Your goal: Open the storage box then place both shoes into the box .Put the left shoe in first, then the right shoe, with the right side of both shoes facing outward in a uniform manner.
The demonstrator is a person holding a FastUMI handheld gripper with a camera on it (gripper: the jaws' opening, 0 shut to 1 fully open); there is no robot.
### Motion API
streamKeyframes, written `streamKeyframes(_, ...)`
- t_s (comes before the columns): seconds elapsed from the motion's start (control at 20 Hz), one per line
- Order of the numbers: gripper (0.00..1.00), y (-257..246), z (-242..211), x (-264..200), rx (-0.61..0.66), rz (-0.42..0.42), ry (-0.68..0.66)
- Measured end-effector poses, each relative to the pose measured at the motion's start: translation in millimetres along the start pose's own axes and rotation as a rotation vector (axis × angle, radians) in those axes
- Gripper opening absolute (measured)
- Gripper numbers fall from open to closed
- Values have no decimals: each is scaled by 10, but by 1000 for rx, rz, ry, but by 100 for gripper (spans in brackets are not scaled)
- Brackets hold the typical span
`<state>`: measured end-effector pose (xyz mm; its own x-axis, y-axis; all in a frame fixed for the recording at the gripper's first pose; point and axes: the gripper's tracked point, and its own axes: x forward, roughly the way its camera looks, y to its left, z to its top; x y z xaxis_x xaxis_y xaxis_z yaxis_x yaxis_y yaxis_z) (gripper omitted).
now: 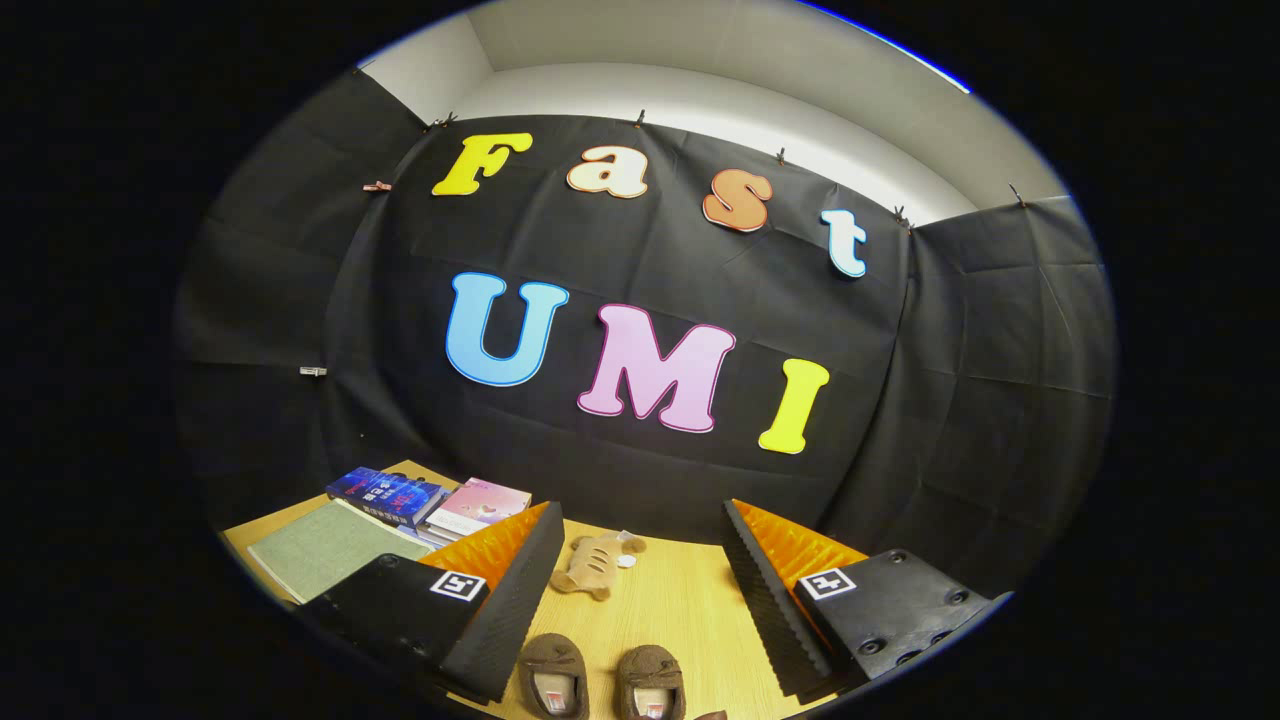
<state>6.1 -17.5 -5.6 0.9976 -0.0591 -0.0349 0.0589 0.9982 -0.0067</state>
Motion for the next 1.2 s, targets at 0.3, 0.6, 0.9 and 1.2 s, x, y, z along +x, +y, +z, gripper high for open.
streamKeyframes(0.3,97,4,-30,6,-2,8,-1)
streamKeyframes(0.6,97,408,-10,51,58,216,-22)
streamKeyframes(0.9,99,1324,-400,-21,464,737,185)
streamKeyframes(1.2,98,1784,-858,14,792,1030,440)
